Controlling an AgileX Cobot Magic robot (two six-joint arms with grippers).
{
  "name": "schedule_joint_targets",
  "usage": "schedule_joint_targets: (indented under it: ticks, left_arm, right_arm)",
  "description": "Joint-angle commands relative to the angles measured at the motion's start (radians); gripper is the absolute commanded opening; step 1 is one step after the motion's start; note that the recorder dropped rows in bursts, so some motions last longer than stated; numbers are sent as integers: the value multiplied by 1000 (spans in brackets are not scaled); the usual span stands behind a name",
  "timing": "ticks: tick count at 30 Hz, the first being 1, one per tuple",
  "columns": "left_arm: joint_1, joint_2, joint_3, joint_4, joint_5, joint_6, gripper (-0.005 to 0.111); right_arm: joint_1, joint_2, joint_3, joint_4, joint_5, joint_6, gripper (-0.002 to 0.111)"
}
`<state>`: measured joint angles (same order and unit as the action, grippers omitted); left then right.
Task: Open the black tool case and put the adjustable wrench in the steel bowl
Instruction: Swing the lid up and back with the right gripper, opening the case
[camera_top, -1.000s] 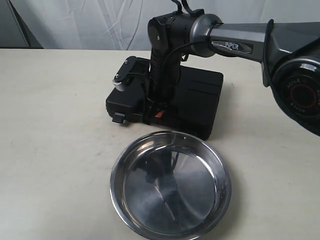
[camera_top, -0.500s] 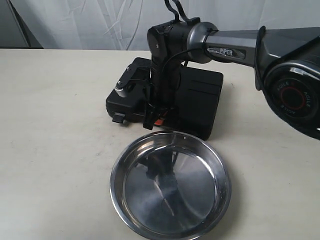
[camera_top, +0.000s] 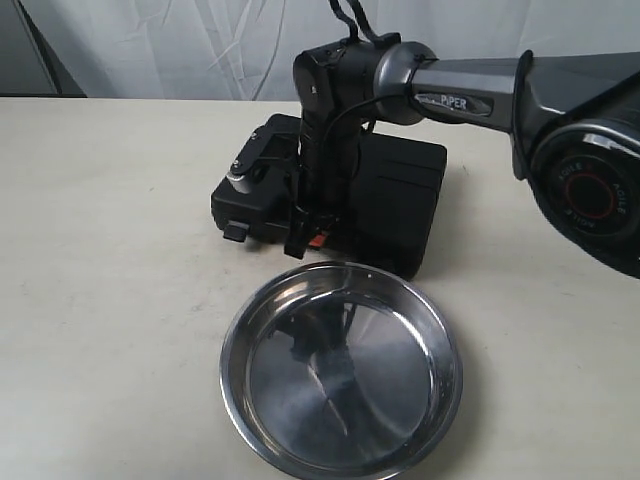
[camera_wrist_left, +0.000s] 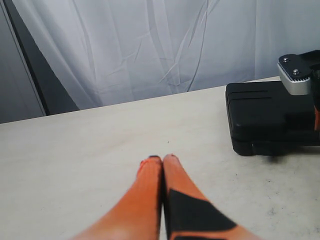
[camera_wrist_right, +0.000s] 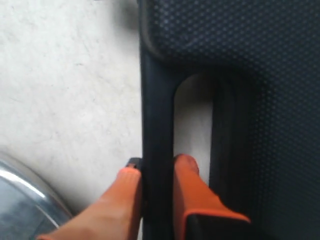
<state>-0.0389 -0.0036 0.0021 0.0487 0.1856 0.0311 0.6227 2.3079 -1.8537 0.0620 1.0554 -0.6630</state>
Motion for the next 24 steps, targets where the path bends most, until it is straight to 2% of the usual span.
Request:
schedule_joint_targets:
  ticks: [1,7,12,21,24]
  left_arm:
    - [-4,4,-2,-2,-5,-1,0]
    - [-4,4,-2,-2,-5,-1,0]
    - [-4,4,-2,-2,-5,-1,0]
    - [-4,4,-2,-2,-5,-1,0]
    - [-4,4,-2,-2,-5,-1,0]
  right_arm:
    - [-4,-85,-7,-11,-24,9,-1]
    - [-4,-129,-7,-12,-24,9,-1]
    - [-4,-164,-7,-86,-19,46,-1]
    - [-6,-270,-7,-532,-116,368,-1]
    - [-21,-273,-7,-669,-136,415,-1]
